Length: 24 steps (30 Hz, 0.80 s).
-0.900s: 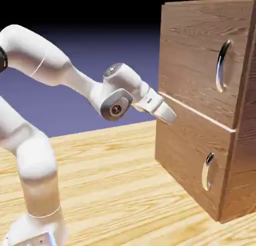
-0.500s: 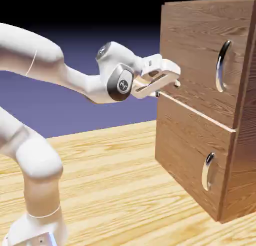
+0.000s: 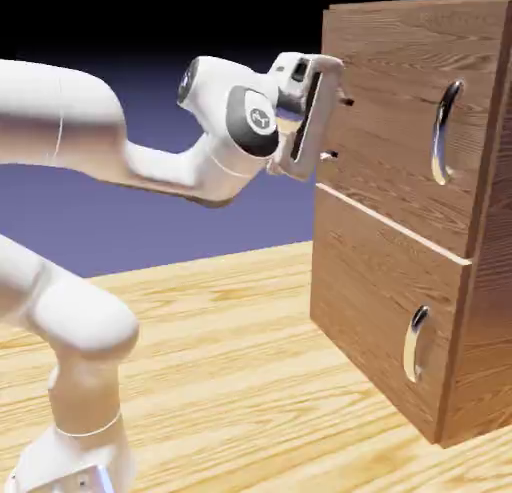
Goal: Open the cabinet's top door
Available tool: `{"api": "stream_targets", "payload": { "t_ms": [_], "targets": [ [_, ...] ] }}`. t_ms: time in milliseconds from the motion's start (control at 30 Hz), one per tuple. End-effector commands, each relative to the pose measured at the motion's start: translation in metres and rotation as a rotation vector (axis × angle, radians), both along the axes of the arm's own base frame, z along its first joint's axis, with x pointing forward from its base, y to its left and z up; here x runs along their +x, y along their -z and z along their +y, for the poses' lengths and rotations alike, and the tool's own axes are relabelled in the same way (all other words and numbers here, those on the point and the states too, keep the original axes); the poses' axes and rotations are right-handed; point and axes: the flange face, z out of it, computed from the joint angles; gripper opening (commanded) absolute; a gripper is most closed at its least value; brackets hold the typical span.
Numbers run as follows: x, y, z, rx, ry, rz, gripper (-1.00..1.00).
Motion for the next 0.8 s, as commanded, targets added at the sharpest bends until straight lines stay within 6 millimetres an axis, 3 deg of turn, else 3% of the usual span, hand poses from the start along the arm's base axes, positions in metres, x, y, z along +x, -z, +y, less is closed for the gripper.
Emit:
{"api": "stream_targets", "payload": {
  "t_ms": [0, 400, 767],
  "targets": [
    [0.000, -0.002, -0.004, -0.052, -0.014, -0.019, 0.00],
    [0.009, -0.005, -0.058, -0.676, -0.118, -0.214, 0.00],
    [0.042, 0.030, -0.115, -1.258, -0.150, -0.309, 0.00]
  ]
}}
